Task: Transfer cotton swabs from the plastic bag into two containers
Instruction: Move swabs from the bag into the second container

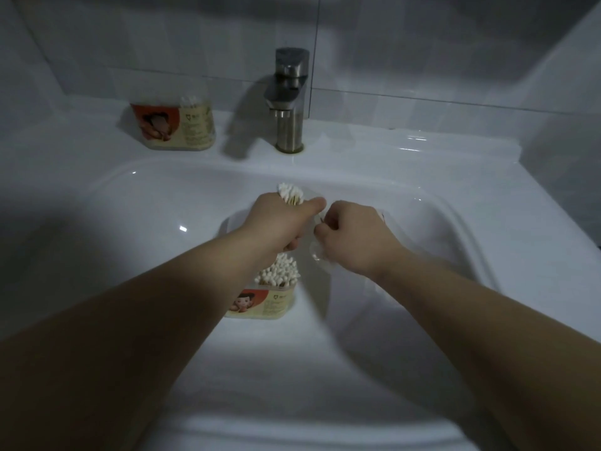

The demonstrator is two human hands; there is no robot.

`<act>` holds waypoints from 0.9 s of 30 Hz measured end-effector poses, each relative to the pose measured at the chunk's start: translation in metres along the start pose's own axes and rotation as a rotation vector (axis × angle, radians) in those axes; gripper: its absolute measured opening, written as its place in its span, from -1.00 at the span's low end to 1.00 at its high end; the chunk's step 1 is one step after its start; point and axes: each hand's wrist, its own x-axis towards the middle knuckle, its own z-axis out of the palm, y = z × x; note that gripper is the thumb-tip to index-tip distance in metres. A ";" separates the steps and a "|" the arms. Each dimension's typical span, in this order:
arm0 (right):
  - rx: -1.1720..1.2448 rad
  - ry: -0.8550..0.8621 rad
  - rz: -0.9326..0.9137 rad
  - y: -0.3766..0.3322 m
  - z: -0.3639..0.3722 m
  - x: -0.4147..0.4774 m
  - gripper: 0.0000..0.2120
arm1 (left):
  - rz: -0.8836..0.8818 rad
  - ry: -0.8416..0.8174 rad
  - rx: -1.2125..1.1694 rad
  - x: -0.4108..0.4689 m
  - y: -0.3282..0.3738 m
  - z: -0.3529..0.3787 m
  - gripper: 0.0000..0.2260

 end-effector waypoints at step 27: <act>-0.410 0.049 0.267 0.002 -0.037 -0.006 -0.85 | 0.070 -0.011 -0.050 -0.001 0.002 0.001 -0.74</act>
